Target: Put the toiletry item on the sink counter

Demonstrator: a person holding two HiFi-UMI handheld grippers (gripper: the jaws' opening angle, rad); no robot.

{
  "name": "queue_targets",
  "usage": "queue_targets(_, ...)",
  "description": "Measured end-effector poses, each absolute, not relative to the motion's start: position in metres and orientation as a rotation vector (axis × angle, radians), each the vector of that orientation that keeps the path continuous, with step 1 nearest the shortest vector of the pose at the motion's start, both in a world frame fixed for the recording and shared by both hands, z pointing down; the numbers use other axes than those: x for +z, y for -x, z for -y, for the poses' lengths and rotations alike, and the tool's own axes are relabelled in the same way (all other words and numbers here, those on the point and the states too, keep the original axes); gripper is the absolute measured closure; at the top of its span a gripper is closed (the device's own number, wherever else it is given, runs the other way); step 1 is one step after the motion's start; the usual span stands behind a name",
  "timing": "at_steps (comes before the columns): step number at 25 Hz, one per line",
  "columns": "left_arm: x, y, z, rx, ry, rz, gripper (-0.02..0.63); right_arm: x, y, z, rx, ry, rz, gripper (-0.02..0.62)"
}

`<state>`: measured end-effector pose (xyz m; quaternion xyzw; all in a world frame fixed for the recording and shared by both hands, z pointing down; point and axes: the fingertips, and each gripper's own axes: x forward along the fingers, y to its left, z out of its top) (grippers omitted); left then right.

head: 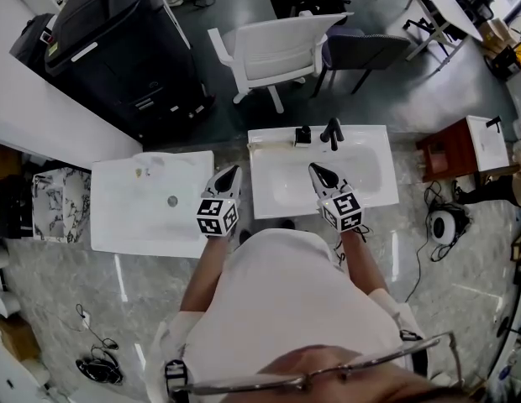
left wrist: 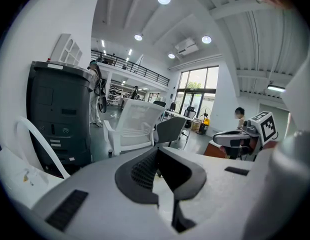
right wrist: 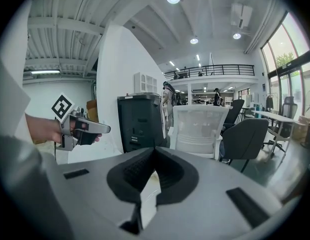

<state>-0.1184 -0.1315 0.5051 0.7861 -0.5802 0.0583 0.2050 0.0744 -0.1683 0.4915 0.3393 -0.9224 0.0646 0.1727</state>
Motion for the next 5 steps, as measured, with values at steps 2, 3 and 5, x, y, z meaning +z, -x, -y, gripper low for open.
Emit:
queue_targets(2,0.5045,0.1193,0.1313,0.161,-2.191,1.616,0.603,0.4904,-0.0725,0.1679,0.185,-0.959,2.619,0.589)
queue_targets(3,0.5042,0.1196,0.1314,0.159,-2.190,1.615,0.603,0.4900,-0.0716,0.1679,0.187,-0.958,2.620,0.589)
queue_targets(5,0.5038,0.1202,0.1315,0.153,-2.188,1.613,0.603,0.4893,-0.0699,0.1681,0.190,-0.956,2.622,0.589)
